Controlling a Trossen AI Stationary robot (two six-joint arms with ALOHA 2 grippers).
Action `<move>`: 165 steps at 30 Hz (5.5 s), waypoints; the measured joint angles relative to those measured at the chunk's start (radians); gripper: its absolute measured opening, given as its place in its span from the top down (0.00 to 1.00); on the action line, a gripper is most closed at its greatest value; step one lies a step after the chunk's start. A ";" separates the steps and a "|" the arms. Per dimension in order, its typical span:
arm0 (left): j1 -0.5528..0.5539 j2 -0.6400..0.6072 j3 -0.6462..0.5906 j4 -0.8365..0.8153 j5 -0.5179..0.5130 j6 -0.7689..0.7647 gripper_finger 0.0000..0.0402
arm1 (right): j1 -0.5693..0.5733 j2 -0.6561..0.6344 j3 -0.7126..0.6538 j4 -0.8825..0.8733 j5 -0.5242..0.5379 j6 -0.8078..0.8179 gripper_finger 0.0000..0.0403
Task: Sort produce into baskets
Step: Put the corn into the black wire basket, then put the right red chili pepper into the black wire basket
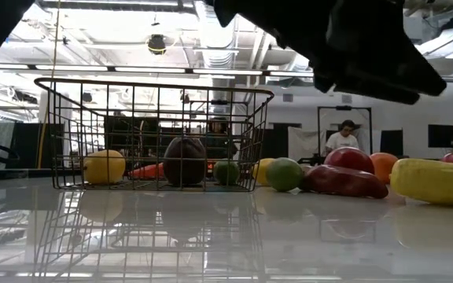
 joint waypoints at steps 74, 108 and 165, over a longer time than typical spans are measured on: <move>-0.019 0.205 0.187 -0.062 -0.214 0.178 0.35 | 0.002 -0.001 0.000 0.006 -0.001 -0.003 0.28; 0.051 0.145 0.233 -0.254 -0.121 0.087 0.64 | 0.002 -0.002 0.000 0.004 -0.001 -0.004 0.28; 0.501 -0.642 -0.481 -0.310 -0.176 -0.081 0.32 | -0.002 -0.034 0.000 -0.069 0.003 0.027 0.28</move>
